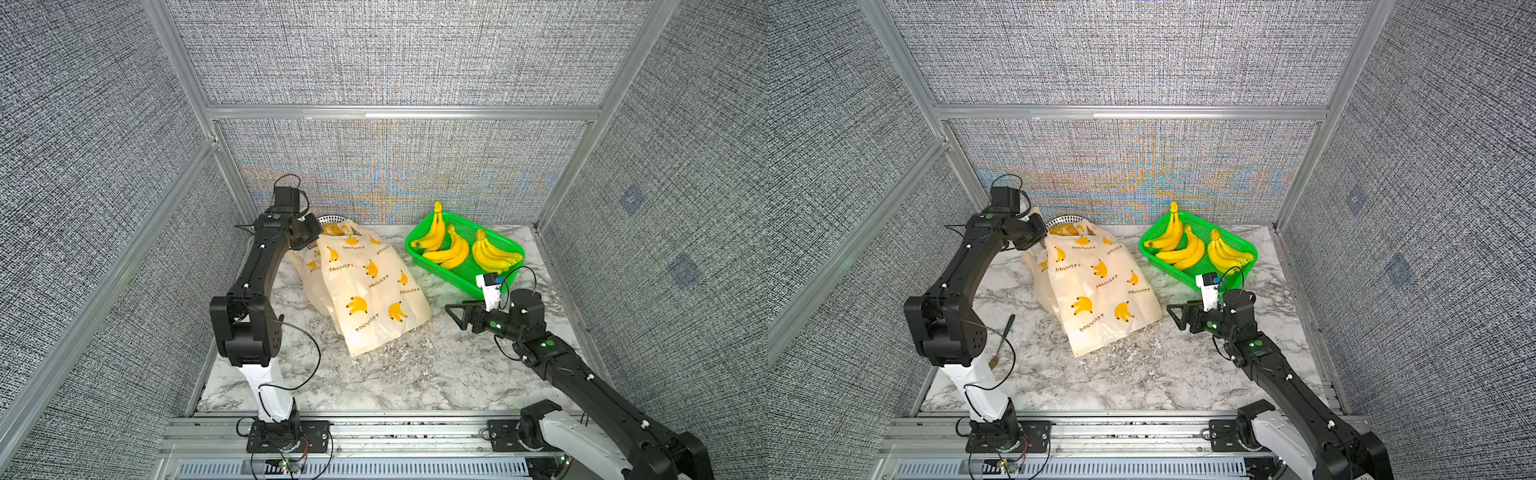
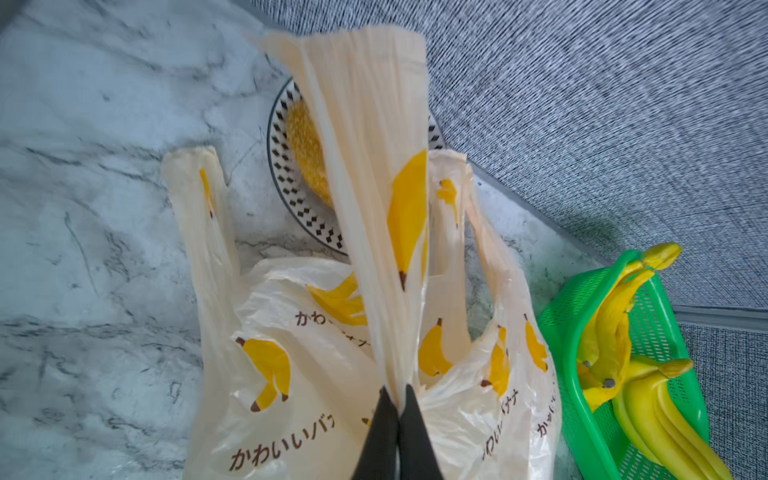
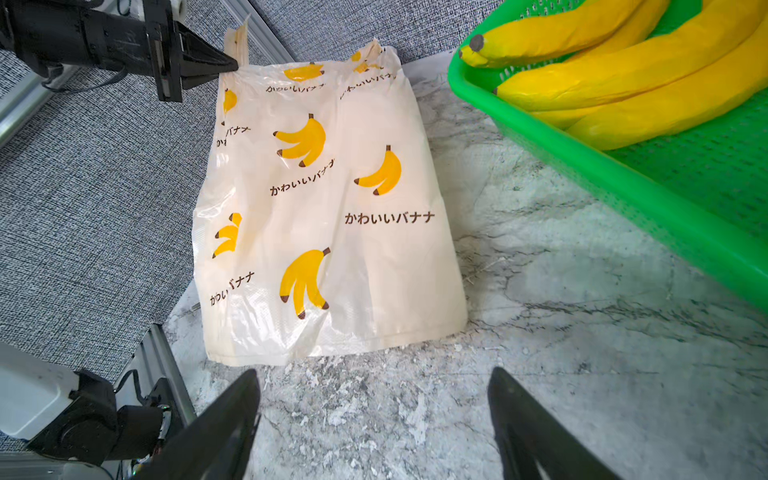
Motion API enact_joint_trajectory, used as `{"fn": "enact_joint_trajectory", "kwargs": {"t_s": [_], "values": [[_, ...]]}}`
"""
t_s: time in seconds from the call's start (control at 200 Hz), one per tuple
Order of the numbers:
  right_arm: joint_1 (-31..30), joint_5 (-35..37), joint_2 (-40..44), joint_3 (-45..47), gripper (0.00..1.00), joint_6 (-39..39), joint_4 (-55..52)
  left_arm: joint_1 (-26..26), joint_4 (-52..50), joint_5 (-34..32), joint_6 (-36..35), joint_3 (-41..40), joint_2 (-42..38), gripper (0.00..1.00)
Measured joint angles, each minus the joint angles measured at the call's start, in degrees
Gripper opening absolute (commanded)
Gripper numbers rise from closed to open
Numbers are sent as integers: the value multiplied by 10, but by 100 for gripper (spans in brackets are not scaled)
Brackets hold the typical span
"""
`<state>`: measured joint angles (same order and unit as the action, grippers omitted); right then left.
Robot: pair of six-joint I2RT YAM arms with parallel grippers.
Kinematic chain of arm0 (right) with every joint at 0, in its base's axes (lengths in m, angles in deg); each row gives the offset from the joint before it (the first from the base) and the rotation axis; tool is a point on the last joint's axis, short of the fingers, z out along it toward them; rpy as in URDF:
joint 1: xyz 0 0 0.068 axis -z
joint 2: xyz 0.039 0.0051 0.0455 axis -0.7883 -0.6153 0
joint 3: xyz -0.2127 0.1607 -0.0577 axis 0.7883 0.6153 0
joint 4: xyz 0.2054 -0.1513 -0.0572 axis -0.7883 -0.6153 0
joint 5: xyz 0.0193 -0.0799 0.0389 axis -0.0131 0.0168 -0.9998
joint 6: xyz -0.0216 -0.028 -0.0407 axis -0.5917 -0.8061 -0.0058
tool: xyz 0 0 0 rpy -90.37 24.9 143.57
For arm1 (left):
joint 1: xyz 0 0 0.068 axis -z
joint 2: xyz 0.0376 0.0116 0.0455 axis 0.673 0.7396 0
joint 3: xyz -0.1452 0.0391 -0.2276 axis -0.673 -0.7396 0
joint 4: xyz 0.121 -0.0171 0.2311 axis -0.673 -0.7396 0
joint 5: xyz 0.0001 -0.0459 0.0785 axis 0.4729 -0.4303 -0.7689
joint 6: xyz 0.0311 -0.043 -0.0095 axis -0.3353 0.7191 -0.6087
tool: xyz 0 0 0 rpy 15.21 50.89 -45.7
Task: Place the banana into a plastic bag & tie a knot
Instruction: Pick up the plastic bag, then move the plastic bag to the corner of the board.
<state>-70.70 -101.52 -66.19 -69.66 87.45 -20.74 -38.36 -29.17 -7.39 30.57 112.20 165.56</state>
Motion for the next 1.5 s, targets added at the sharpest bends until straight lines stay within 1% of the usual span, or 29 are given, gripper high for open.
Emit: {"fn": "enact_joint_trajectory", "kwargs": {"t_s": [0.195,0.355,0.42,0.52,0.626,0.736,0.801,0.836,0.896,0.996,1.086,1.186,1.231,1.281,1.326,1.356,1.411,1.456,1.501], "values": [[-15,0,-12,-28,86,16,1,17,0,-23,-42,8,-89,0],[-17,12,-79,-44,83,41,4,15,26,-107,-92,-9,-177,0],[-25,10,-106,-49,82,50,7,15,35,-120,-121,0,-199,0],[-36,4,-144,-56,82,62,25,15,45,-124,-167,51,-209,0],[-46,-2,-197,-75,78,75,51,15,41,-134,-205,116,-206,0],[-60,-2,-292,-113,73,94,88,15,34,-132,-229,167,-210,0],[-72,-4,-356,-143,69,101,108,15,34,-106,-237,187,-216,0],[-80,-6,-396,-172,67,111,111,15,34,-87,-238,194,-221,0],[-93,-7,-462,-226,65,122,127,15,34,-54,-240,197,-230,0],[-126,-16,-582,-343,60,146,153,15,39,2,-239,189,-249,0],[-164,-22,-697,-483,59,171,150,15,48,45,-237,173,-268,0],[-205,-31,-830,-683,56,189,120,15,59,78,-235,153,-285,0],[-217,-35,-874,-763,55,195,99,15,65,88,-234,144,-291,0],[-226,-42,-897,-812,55,195,80,15,67,97,-234,132,-297,0],[-227,-48,-891,-807,56,195,72,15,69,107,-233,118,-304,0],[-224,-46,-874,-778,58,195,76,15,73,114,-234,105,-310,0],[-214,-40,-816,-687,62,190,79,15,82,130,-234,73,-324,0],[-200,-36,-752,-595,64,184,77,16,93,144,-233,39,-339,0],[-181,-31,-680,-514,67,175,74,16,116,160,-229,-12,-360,0]]}}
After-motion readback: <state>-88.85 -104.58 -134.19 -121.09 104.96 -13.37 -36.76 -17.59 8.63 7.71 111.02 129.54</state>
